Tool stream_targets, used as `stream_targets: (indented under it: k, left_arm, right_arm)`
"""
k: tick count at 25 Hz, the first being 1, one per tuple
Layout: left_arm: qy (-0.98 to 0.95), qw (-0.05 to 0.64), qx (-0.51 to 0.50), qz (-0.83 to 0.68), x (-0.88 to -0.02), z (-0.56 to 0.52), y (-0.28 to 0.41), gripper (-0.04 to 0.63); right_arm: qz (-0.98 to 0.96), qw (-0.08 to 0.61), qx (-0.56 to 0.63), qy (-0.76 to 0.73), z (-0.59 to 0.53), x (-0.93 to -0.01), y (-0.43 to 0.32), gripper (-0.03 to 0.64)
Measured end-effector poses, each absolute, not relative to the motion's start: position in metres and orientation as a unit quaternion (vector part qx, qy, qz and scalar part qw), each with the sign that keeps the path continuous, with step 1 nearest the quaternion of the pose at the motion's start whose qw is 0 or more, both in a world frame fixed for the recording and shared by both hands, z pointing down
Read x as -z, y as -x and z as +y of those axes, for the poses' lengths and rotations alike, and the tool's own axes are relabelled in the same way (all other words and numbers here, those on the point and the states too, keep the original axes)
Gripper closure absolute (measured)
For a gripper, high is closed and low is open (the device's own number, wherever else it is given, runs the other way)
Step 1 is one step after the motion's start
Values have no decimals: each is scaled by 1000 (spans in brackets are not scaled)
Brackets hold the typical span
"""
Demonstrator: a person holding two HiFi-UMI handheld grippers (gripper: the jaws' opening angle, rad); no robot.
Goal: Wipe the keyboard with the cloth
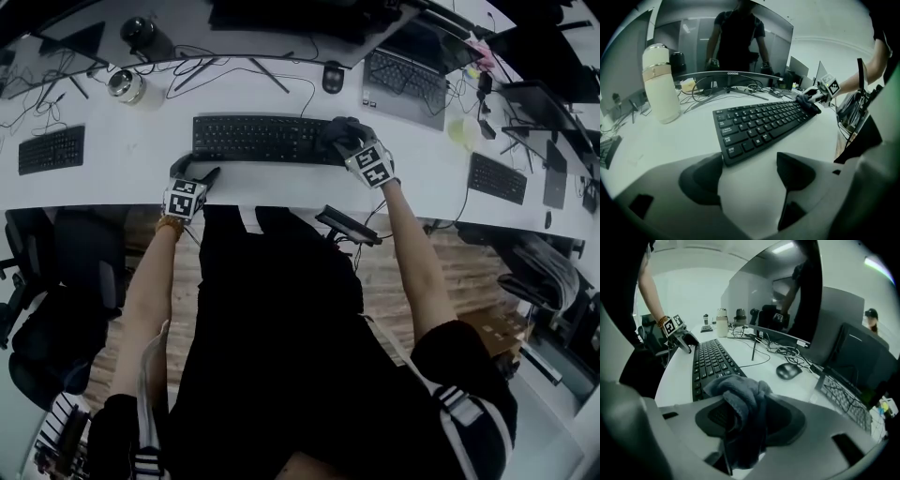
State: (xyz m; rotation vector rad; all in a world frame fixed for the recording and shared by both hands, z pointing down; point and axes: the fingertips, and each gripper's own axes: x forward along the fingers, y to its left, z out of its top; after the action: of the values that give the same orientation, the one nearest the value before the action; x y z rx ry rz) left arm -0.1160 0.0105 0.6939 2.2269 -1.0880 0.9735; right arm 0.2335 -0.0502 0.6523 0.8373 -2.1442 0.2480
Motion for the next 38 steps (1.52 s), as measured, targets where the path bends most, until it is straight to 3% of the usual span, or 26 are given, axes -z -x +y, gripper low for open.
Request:
stream_targets:
  k: [3, 8, 38]
  left_arm:
    - [-814, 235, -353, -397, -695, 7, 115, 236]
    - [-812, 236, -351, -402, -696, 9, 118, 236]
    - [-813, 235, -333, -417, -695, 7, 116, 236]
  right_arm:
    - [-849, 378, -114, -349, -41, -650, -241, 494]
    - [-852, 349, -150, -361, -35, -652, -239, 515]
    - [-884, 411, -24, -219, -28, -655, -169, 528]
